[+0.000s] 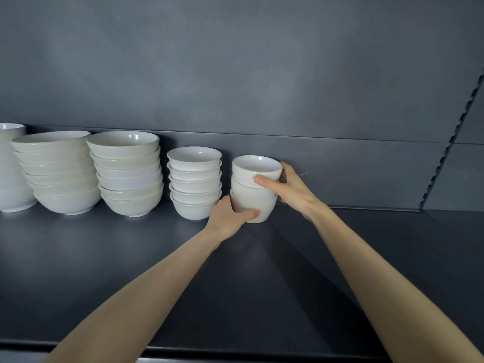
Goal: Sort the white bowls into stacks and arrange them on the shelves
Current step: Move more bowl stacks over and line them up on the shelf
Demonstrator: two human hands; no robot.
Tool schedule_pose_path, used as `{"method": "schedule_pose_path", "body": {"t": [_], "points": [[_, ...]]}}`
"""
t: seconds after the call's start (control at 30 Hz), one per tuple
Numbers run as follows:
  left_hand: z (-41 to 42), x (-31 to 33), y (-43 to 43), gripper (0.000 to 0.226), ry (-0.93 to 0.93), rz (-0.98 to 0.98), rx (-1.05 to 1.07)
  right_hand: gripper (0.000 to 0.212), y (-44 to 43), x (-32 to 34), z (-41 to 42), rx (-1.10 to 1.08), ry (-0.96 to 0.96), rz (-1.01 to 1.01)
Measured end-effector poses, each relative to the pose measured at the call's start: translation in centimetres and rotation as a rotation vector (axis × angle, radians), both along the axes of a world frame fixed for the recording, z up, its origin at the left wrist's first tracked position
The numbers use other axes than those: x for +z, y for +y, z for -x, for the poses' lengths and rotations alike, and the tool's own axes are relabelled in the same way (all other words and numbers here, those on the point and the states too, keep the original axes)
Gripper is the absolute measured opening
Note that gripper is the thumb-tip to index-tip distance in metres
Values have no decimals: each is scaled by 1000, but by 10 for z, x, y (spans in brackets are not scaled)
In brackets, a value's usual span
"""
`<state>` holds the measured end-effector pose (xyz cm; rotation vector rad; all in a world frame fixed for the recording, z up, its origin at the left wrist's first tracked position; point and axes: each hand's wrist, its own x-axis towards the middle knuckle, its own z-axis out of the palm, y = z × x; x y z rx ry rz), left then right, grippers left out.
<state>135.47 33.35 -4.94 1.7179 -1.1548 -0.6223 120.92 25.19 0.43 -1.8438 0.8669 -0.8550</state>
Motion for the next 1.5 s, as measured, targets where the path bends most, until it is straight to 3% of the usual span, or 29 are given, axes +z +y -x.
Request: {"method": "schedule_pose_path", "body": {"t": [0.2, 0.33, 0.53, 0.83, 1.0, 1.23, 1.5], "points": [[6, 19, 32, 20, -209, -59, -8, 68, 23, 5, 46, -141, 230, 179], [28, 24, 48, 45, -330, -111, -181, 58, 49, 2, 92, -232, 377, 229], [102, 51, 47, 56, -504, -80, -440, 57, 85, 15, 183, -377, 642, 282], [266, 111, 27, 69, -774, 190, -725, 59, 120, 56, 356, -700, 776, 306], [377, 116, 16, 71, -894, 342, -768, 62, 131, 68, 459, -814, 848, 342], [531, 121, -8, 71, -898, 458, -759, 60, 132, 82, 611, -911, 917, 386], [661, 106, -65, 71, -997, 451, -763, 64, 88, 66, 745, -927, 951, 352]]}}
